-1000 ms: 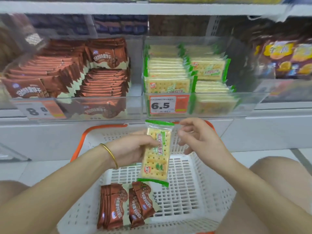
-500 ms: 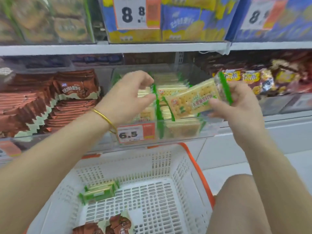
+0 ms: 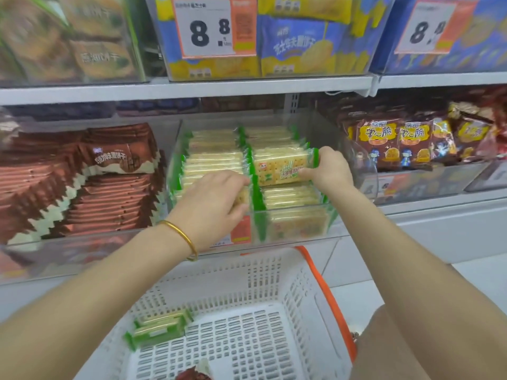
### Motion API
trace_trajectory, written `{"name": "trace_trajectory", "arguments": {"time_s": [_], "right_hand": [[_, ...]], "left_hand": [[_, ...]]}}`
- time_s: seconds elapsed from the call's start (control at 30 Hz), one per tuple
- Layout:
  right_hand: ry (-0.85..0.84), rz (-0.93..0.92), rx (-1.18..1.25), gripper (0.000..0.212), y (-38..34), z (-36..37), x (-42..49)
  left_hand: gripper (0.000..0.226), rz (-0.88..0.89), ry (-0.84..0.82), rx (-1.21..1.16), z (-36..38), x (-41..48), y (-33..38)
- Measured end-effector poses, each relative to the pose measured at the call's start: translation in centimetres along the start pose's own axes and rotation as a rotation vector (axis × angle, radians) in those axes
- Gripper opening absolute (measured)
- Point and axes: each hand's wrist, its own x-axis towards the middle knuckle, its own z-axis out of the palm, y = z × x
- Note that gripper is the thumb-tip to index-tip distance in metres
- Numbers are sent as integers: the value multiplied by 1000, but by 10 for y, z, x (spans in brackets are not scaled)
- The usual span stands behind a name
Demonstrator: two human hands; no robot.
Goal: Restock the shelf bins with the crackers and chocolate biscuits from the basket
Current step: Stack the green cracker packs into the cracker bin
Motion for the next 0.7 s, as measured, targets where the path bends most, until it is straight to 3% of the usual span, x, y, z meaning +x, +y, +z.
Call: {"name": "trace_trajectory", "arguments": {"time_s": [0.17,0.37,0.5,0.6,0.7], "right_hand": [[-68,24,51,45,-4,-5,-1],[118,-52,-44,54,-4,-10,-18],[308,-294,199,29,-23,-15,-79],[-16,-479,325,16,-42,14,-149],[-510,-561,18,9,-43,90,-182]], "left_hand": [[41,50,60,-25,1,-6,-4],[31,180,222,-63,2,-49,-14],[27,166,239,-108,13,-94,-31],[25,130,83,-66,30,-131,-58],[26,-19,-181,6,51,-161,-99]]}}
